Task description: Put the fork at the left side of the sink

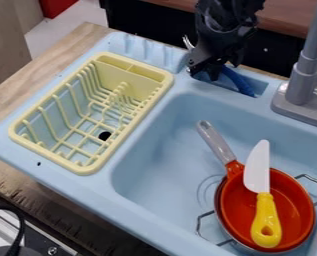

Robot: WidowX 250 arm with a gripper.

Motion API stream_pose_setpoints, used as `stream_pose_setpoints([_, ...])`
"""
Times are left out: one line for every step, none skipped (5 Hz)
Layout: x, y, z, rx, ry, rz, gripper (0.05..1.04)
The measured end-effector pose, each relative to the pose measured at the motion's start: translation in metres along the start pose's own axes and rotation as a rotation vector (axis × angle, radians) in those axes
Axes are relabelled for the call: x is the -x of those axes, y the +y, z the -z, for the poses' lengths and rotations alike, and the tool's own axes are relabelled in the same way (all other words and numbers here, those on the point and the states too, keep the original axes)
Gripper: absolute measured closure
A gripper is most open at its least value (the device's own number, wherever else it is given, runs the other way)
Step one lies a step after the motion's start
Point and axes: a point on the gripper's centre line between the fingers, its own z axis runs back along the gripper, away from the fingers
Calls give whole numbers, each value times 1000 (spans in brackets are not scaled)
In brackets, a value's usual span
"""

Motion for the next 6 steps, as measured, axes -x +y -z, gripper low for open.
stream_pose_setpoints([-1,3,-6,5,12,-7,789])
stream_pose_setpoints([-1,5,-9,-30,45,-26,919])
stream_pose_setpoints([-2,5,-16,-35,51,-42,942])
stream_pose_setpoints([-2,1,-29,-15,28,-3,943])
stream_pose_setpoints([-3,0,-37,-24,26,-7,959])
stream_pose_setpoints([-1,-1,-58,-6,77,15,970])
